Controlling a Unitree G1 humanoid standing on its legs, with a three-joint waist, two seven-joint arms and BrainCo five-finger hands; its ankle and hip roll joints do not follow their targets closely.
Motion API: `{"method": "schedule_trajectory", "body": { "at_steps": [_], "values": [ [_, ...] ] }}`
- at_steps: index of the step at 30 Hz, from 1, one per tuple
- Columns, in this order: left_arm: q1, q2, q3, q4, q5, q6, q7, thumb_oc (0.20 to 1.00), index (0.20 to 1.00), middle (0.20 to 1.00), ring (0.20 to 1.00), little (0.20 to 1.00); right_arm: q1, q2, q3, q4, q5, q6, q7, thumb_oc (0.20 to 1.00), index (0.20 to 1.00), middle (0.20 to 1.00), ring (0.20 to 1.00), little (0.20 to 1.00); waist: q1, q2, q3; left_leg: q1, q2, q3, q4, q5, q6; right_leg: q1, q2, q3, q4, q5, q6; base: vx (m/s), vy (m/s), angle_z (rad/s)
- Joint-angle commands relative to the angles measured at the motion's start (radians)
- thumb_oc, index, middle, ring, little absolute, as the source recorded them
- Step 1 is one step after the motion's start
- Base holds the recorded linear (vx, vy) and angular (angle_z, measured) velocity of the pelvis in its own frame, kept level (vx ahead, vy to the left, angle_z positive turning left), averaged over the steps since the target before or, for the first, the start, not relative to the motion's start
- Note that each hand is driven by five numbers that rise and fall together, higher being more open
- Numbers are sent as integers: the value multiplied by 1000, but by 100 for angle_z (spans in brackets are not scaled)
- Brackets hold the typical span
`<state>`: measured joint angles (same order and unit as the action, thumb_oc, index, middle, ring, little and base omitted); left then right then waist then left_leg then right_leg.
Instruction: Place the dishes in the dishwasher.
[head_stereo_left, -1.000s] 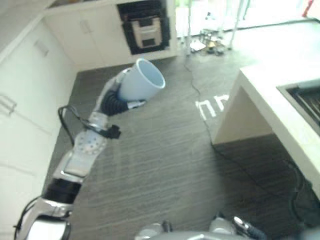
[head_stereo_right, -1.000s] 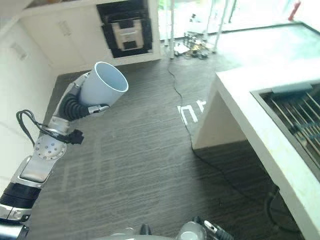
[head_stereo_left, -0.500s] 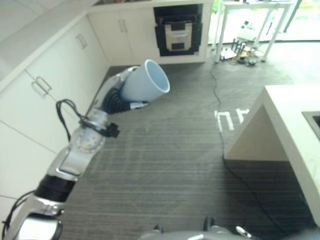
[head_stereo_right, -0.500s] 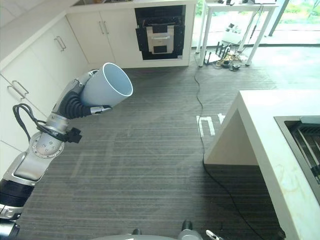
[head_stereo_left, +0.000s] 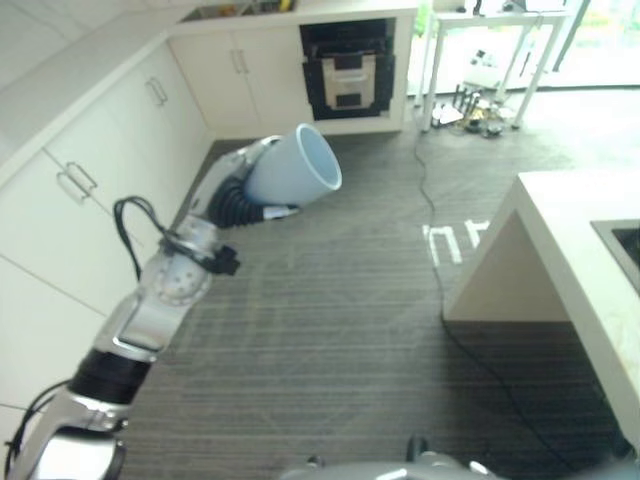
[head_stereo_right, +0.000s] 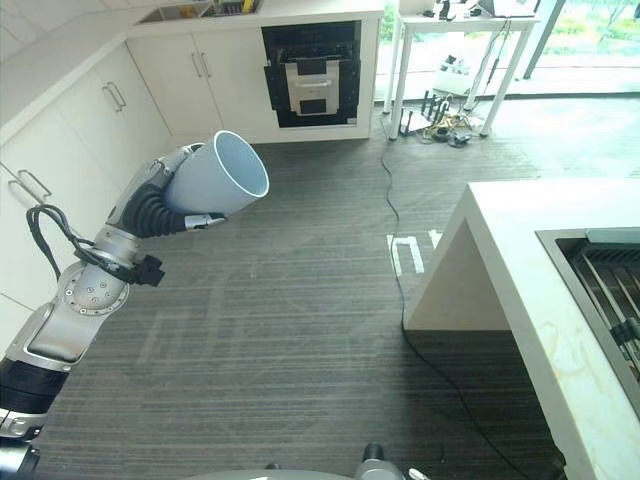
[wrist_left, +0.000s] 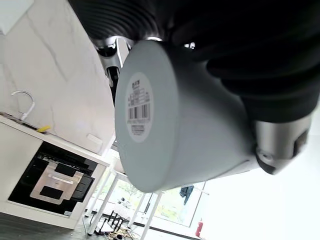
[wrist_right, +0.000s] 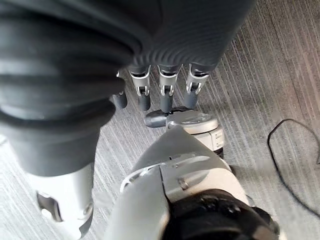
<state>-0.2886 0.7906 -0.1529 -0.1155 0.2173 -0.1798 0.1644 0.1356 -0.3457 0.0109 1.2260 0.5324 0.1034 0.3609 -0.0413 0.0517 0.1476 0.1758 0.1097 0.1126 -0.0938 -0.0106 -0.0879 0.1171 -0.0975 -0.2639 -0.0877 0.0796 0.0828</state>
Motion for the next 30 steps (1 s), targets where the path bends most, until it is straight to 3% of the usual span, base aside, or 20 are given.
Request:
{"method": "schedule_trajectory", "body": {
  "at_steps": [1,7,18,19,23,27,30],
  "values": [
    [-28,-11,92,-36,-22,-3,80,200,200,200,200,200,1,-4,-33,41,23,25,16,1000,1000,1000,1000,1000,-8,-9,-22,-50,31,125,34,-21,-2,27,-50,-32,97,-192,76,31,37,7],
    [26,-91,79,-66,23,4,92,200,200,200,200,200,-10,0,-33,44,-25,10,49,1000,1000,1000,1000,1000,16,-5,-22,-55,38,110,22,-11,-6,35,-51,-58,113,-211,66,10,32,35],
    [10,-80,61,-94,11,27,64,200,200,200,200,200,-44,-1,0,41,-20,32,89,1000,1000,1000,1000,1000,38,-1,-35,-63,55,117,22,6,-17,40,-57,-104,147,-231,60,-15,16,25],
    [26,-214,14,56,-356,-41,5,200,200,200,200,200,-39,2,-57,110,-51,94,-50,1000,1000,1000,1000,1000,-51,0,-35,-83,14,190,93,-40,11,-31,8,-30,121,-186,34,-16,6,8],
    [46,-192,22,30,-299,-15,-4,200,200,200,200,200,-60,2,-21,61,-91,40,11,1000,1000,1000,1000,1000,-43,-5,-41,-96,-4,182,131,-61,24,-22,9,-22,112,-188,29,-13,10,-10],
    [34,-172,-7,34,-239,7,-12,200,200,200,200,200,-92,19,28,48,-79,6,-44,1000,1000,1000,1000,1000,-37,2,-56,-74,-12,187,104,-58,31,-9,5,-28,94,-179,37,46,1,-8],
    [44,-174,-8,38,-329,2,-75,200,200,200,200,200,-84,23,27,58,-108,-11,-60,1000,1000,1000,1000,1000,-44,14,-55,-59,-14,168,79,-52,33,-7,18,0,98,-185,36,33,-7,2]
  ]
}}
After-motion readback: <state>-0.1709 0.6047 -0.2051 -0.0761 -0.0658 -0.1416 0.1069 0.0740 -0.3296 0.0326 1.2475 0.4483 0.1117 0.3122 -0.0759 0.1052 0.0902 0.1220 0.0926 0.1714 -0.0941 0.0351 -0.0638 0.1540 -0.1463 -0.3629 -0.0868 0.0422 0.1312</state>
